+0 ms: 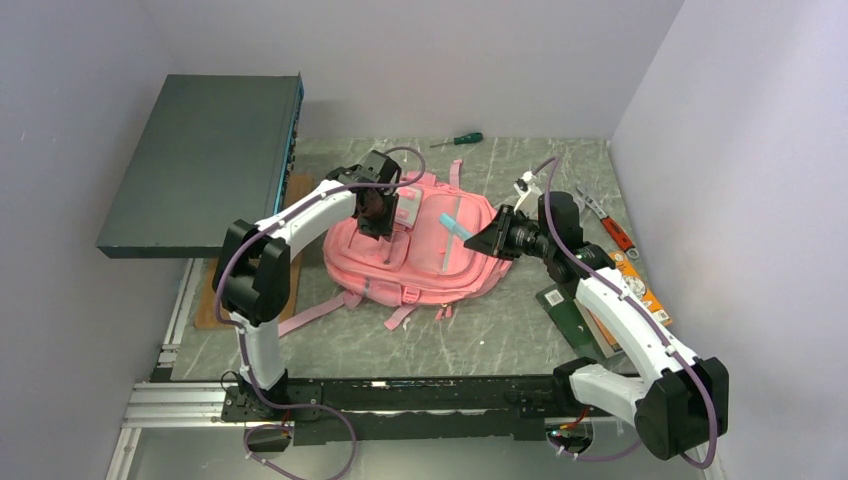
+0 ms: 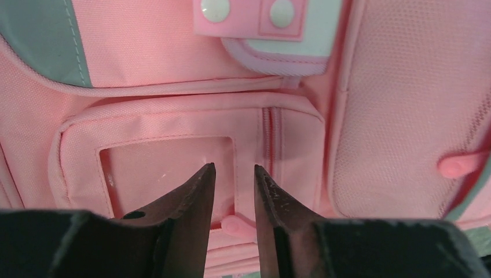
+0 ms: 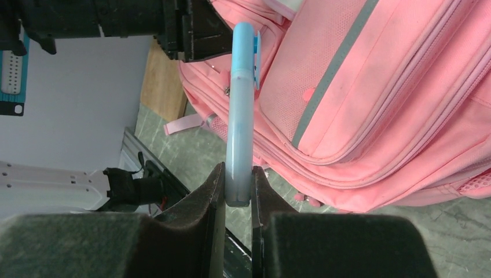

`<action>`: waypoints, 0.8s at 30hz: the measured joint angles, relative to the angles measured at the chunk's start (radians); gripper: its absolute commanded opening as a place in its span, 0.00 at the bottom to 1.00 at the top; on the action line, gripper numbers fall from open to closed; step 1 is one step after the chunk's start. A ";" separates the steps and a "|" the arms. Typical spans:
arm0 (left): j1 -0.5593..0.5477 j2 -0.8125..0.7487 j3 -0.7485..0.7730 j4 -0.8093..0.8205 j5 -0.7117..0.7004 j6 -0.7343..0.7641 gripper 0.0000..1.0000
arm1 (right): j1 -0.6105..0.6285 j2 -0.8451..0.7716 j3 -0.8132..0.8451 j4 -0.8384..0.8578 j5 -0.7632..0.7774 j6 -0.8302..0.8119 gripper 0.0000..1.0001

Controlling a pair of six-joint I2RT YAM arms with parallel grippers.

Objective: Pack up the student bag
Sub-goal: Place the stationery in the student bag.

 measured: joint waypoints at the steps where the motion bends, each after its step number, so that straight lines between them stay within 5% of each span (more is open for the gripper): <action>1: 0.001 0.007 0.000 -0.002 -0.006 0.002 0.37 | 0.000 0.000 0.000 0.000 -0.004 0.000 0.00; 14: -0.030 0.033 -0.002 0.009 -0.035 0.033 0.60 | 0.000 0.028 -0.002 0.030 -0.051 0.002 0.00; 19: -0.051 0.044 -0.003 0.013 -0.053 0.035 0.59 | 0.000 0.036 -0.002 0.032 -0.058 0.002 0.00; 24: -0.052 0.074 -0.003 0.012 -0.089 0.035 0.46 | 0.000 0.036 -0.002 0.038 -0.058 0.002 0.00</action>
